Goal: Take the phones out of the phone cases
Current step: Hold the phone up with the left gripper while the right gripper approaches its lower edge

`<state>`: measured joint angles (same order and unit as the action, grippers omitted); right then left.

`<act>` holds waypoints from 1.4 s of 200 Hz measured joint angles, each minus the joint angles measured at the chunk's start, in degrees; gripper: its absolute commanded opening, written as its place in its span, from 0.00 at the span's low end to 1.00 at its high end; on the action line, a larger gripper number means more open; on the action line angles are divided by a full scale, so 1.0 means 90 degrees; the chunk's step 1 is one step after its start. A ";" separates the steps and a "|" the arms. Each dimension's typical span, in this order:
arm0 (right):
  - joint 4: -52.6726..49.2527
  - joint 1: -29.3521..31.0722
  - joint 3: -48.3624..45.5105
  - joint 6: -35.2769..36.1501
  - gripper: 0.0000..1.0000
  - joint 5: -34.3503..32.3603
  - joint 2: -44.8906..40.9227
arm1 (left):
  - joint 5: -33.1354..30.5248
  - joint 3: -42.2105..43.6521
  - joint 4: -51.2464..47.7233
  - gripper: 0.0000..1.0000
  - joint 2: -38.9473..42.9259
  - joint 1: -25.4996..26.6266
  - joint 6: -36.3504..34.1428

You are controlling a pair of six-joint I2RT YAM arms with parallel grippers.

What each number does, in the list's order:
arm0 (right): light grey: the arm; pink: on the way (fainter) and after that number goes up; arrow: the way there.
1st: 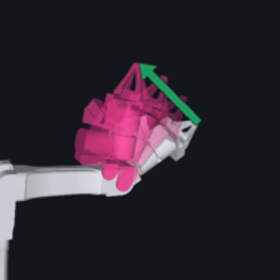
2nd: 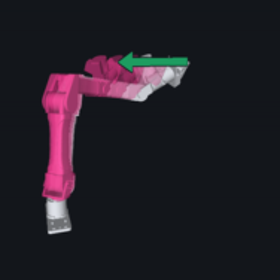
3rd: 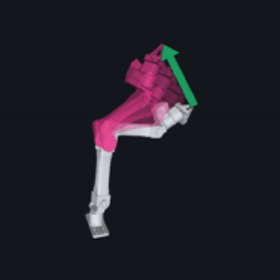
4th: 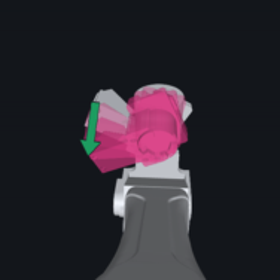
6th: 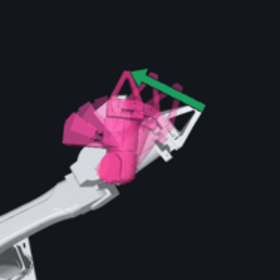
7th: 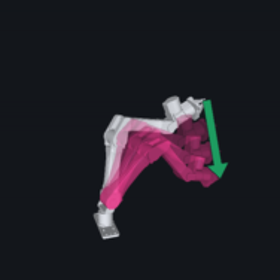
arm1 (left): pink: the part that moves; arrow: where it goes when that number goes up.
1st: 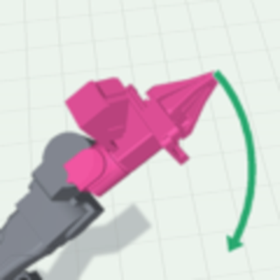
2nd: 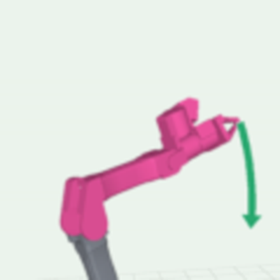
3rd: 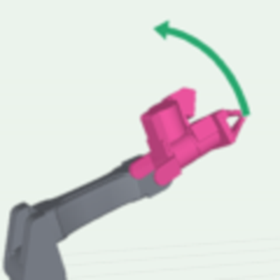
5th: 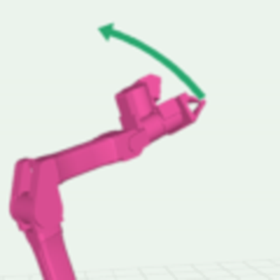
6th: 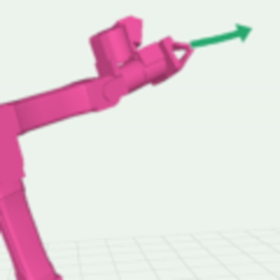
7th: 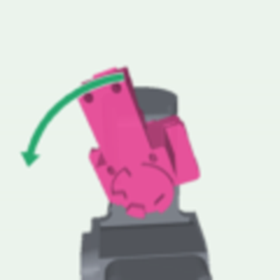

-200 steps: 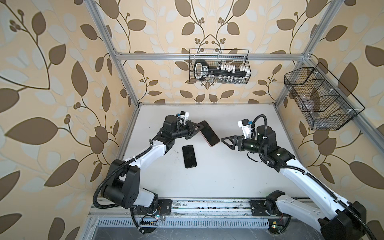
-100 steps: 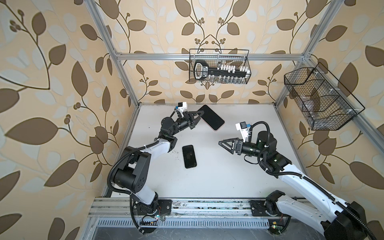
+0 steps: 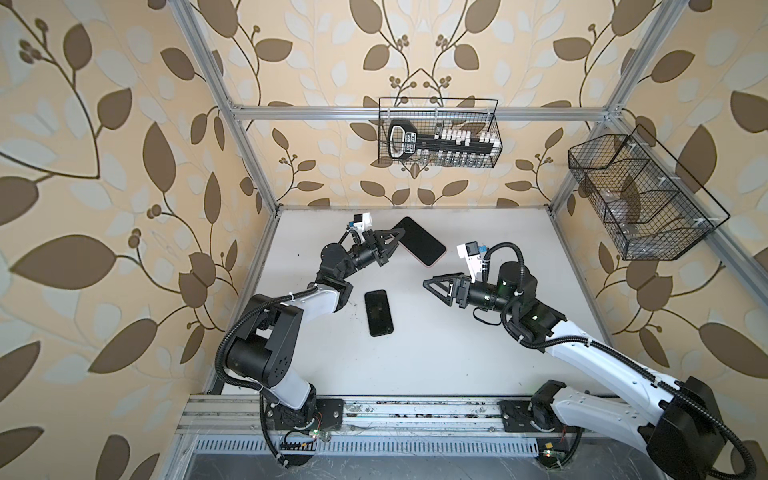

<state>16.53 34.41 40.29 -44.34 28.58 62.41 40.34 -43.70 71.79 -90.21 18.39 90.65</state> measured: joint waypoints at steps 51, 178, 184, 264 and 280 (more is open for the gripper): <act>0.0362 0.0100 0.0155 -0.0092 0.74 -0.0444 0.0170 | -0.0034 0.0129 -0.0080 0.00 0.0265 0.0005 -0.0049; 0.1226 0.0690 0.0328 -0.0291 0.49 -0.1481 0.0733 | -0.0058 0.0274 -0.0282 0.00 0.0483 0.0085 -0.0080; 0.1214 0.0704 0.0328 -0.0282 0.48 -0.1525 0.0733 | -0.0058 0.0274 -0.0296 0.00 0.0486 0.0085 -0.0080; 0.0969 0.0879 0.0328 -0.0034 0.34 -0.1972 0.0639 | -0.0061 0.0274 -0.0682 0.00 0.0736 0.0085 -0.0177; 0.0911 0.0916 0.0330 0.0049 0.33 -0.2045 0.0593 | -0.0068 0.0274 -0.0755 0.00 0.0821 0.0085 -0.0219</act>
<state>24.73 42.65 43.27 -43.90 10.17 67.75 39.72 -41.23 64.99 -82.83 19.16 88.68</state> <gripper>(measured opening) 0.338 0.122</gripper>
